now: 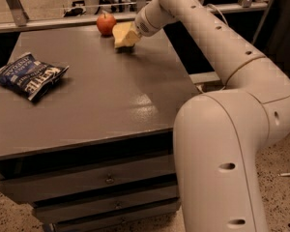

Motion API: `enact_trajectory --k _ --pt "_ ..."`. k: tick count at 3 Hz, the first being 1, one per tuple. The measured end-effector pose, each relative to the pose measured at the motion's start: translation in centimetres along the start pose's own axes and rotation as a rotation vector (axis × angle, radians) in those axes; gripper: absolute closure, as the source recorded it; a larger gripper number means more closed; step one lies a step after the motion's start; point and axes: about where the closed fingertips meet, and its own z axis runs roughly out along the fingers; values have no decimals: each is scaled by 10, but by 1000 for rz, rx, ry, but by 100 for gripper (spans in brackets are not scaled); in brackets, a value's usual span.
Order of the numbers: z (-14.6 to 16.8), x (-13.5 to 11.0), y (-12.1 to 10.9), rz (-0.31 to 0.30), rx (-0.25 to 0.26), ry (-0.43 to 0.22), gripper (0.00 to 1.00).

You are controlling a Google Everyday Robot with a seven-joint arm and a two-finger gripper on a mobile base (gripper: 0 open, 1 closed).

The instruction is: Move sponge near apple

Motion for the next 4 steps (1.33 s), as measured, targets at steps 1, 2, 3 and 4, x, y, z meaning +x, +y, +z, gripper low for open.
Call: enact_trajectory --k 1,2,3,4 --pt "9 -3 -6 2 3 4 27" --pt "12 -4 -9 3 5 6 4" --pt "13 -3 -12 5 11 11 0" --pt "-14 -6 -15 6 28 -33 0"
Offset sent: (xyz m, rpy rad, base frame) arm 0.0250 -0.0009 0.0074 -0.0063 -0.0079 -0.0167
